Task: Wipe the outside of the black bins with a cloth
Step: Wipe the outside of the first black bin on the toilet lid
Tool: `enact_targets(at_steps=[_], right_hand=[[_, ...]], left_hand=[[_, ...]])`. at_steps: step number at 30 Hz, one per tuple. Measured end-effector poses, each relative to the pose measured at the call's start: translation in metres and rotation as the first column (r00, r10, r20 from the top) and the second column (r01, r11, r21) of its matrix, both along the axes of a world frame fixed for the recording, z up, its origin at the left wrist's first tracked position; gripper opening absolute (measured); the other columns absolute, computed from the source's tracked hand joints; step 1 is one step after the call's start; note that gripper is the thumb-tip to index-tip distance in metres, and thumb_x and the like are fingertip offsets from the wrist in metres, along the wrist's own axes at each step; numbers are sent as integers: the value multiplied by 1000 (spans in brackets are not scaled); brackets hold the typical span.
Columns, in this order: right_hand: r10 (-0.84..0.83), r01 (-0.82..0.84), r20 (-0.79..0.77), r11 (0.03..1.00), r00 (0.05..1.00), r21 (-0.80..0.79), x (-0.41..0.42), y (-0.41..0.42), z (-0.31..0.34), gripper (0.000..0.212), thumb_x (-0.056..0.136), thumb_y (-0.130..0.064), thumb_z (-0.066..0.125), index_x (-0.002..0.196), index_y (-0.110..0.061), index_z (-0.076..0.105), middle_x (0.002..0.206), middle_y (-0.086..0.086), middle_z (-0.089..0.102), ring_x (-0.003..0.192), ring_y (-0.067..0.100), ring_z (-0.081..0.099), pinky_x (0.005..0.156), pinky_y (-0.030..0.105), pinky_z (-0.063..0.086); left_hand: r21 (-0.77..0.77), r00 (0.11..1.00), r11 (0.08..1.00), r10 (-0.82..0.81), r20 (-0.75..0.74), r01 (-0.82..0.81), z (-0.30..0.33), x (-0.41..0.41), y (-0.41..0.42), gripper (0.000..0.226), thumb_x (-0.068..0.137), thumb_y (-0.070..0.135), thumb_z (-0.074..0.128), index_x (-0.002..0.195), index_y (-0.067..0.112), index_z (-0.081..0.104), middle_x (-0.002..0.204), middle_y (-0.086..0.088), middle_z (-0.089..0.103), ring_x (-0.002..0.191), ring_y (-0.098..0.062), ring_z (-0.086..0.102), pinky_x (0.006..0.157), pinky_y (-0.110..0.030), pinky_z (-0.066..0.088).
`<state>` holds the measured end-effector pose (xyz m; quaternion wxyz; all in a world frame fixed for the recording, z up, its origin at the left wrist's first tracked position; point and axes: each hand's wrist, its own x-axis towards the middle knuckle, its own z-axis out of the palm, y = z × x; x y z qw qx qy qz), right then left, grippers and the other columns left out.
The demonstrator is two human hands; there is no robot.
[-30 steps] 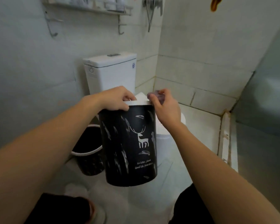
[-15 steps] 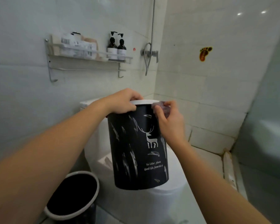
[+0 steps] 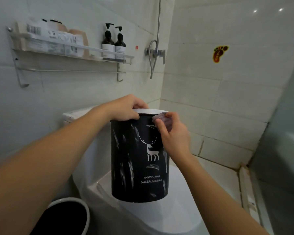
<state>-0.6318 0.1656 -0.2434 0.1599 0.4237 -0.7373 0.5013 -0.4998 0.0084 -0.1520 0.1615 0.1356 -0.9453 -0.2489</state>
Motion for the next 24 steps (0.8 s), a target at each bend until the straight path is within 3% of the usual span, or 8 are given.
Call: enact_targets(at_steps=[6, 11, 15, 19, 21, 24], right_hand=[[5, -2, -100, 999, 995, 34, -14, -30, -10, 32, 86, -66, 46, 108, -42, 42, 99, -12, 66, 87, 17, 62, 73, 36, 50], [21, -19, -118, 1000, 993, 21, -22, -47, -20, 29, 88, -62, 51, 108, -42, 43, 98, -13, 64, 84, 17, 61, 69, 35, 49], [14, -10, -149, 1000, 989, 23, -27, -50, -25, 29, 89, -60, 52, 109, -41, 43, 101, -12, 63, 84, 18, 61, 66, 32, 44], [22, -18, -211, 1000, 977, 19, -32, -47, -27, 29, 90, -55, 48, 113, -39, 48, 103, -12, 60, 87, 15, 58, 68, 33, 47], [34, -31, -238, 999, 971, 15, -37, -45, -27, 34, 87, -49, 48, 117, -35, 52, 105, -10, 58, 93, 13, 55, 69, 31, 45], [60, -60, -253, 998, 966, 9, -47, -41, -28, 38, 87, -40, 56, 123, -29, 58, 105, -8, 51, 92, 11, 51, 72, 28, 46]], left_hand=[[22, 1000, 1000, 8, 8, -8, -11, -20, -24, 45, 80, -6, 59, 110, 25, 72, 95, 8, 75, 89, -7, 69, 86, -27, 55], [61, 999, 998, -24, 26, 22, -20, -31, -36, 46, 80, -8, 58, 102, 29, 72, 85, 16, 72, 78, 1, 65, 72, -17, 49], [92, 999, 996, -21, 30, 18, -25, -39, -41, 43, 77, -3, 55, 101, 30, 70, 89, 12, 75, 81, -8, 68, 75, -26, 53], [76, 999, 997, 1, 54, -6, -28, -48, -42, 30, 74, 20, 66, 97, 39, 67, 83, 9, 73, 70, -8, 67, 65, -26, 48], [27, 999, 1000, 2, 48, -3, -32, -51, -43, 24, 79, 28, 76, 97, 41, 67, 88, 9, 71, 80, -10, 68, 73, -29, 51], [14, 999, 1000, 2, 33, -2, -33, -55, -42, 22, 85, 24, 75, 98, 40, 69, 92, 11, 71, 88, -9, 66, 82, -31, 51]])
